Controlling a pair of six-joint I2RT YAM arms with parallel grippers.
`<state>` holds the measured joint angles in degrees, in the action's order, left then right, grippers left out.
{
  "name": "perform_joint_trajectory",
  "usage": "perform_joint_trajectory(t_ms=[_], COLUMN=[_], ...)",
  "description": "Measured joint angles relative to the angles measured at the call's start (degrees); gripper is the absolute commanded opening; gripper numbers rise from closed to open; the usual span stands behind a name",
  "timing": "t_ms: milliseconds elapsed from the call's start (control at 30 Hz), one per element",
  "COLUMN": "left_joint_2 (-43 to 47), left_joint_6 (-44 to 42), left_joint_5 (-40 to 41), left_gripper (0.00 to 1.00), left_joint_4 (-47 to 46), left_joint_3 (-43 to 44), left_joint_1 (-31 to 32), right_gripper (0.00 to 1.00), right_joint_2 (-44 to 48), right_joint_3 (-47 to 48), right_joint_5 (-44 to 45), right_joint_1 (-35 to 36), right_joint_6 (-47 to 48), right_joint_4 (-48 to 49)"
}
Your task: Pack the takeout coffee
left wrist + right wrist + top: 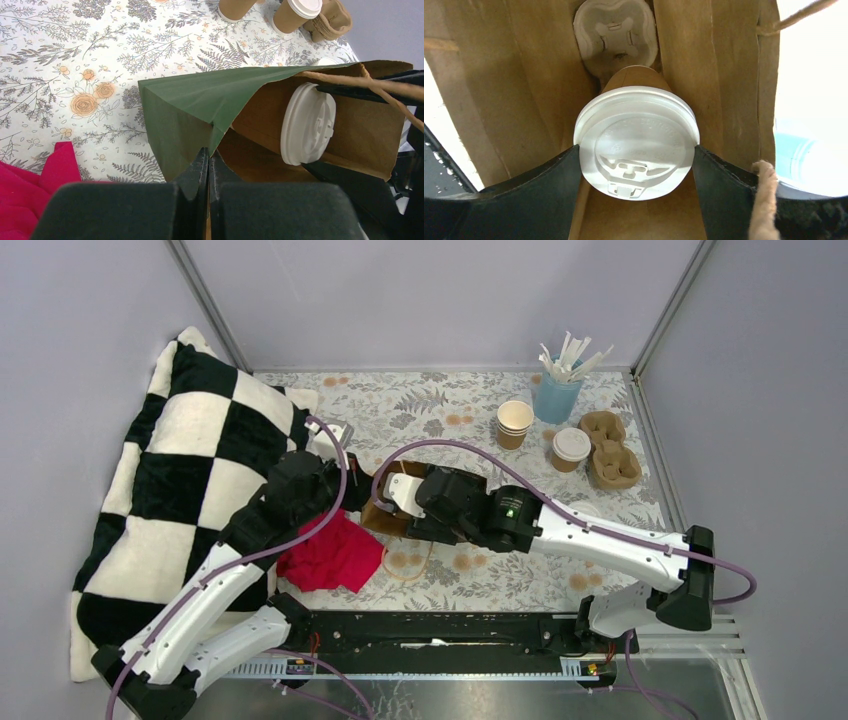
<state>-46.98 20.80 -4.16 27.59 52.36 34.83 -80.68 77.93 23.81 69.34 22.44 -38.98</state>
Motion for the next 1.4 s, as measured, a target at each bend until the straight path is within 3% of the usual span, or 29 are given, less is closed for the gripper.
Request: perform_joint_trajectory(t_ms=[967, 1400], left_joint_2=[7.2, 9.1], left_joint_6=[0.7, 4.2], left_joint_5=[-3.3, -3.7], left_gripper=[0.0, 0.0], left_joint_4=[1.9, 1.2], left_joint_3=[-4.7, -7.4], left_joint_1=[0.0, 0.1], right_gripper=[0.71, 0.71], right_joint_2=[-3.3, -2.7], right_joint_3=[-13.6, -12.8], right_joint_5=[5.8, 5.0], right_joint_1=[0.0, -2.9], right_joint_6=[0.9, 0.9], right_joint_4=[10.4, 11.0])
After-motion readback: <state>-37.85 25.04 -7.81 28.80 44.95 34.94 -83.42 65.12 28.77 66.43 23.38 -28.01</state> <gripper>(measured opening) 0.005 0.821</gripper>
